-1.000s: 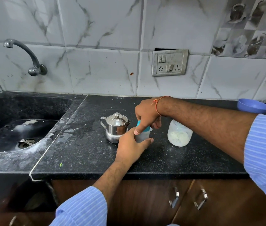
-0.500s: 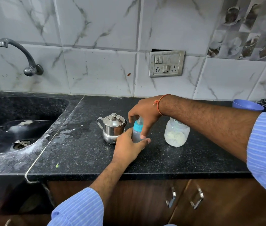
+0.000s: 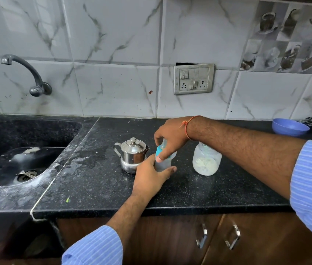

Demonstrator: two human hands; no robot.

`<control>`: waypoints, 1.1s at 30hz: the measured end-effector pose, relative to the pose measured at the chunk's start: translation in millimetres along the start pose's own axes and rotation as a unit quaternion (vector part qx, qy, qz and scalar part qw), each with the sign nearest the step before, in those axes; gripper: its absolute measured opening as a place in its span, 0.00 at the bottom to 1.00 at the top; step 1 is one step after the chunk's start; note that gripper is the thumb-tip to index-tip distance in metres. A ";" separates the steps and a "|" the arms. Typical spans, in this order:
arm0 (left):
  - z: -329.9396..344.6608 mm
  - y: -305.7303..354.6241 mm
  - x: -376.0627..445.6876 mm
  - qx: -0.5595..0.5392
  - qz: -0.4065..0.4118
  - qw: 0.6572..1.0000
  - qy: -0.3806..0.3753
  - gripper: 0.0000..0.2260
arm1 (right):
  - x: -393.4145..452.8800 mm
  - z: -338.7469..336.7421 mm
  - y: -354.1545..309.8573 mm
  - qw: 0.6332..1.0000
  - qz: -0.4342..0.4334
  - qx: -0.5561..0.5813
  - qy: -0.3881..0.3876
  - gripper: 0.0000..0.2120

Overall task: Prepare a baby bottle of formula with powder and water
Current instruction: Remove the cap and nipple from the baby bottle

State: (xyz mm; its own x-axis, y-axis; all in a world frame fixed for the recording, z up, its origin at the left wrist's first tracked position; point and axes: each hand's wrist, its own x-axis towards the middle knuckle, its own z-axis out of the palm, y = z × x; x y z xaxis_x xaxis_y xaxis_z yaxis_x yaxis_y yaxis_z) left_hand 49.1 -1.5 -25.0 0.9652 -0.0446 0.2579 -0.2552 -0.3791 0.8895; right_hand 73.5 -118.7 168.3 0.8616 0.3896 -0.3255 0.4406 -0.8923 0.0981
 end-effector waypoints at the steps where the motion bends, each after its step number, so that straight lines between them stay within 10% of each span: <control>1: 0.1 0.3 -0.3 -0.001 -0.001 1.000 0.001 0.18 | 8.5 4.7 -1.2 1.000 0.011 -0.020 0.016 0.20; 4: 1.3 -2.7 1.3 -0.007 -0.001 1.000 0.001 0.18 | 29.9 20.2 0.9 0.988 0.052 -0.105 0.101 0.16; 33: 1.5 -1.8 1.8 -0.003 -0.006 1.000 -0.001 0.20 | 12.8 9.3 9.0 0.999 -0.014 -0.016 0.040 0.23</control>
State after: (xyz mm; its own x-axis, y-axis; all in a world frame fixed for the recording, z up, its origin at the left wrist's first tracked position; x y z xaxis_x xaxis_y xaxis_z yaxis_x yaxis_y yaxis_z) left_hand 51.4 -2.3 -26.7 0.9681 -0.0417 0.2471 -0.2445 -0.3736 0.8948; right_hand 86.2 -123.9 156.3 0.8660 0.4322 -0.2517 0.4710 -0.8740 0.1197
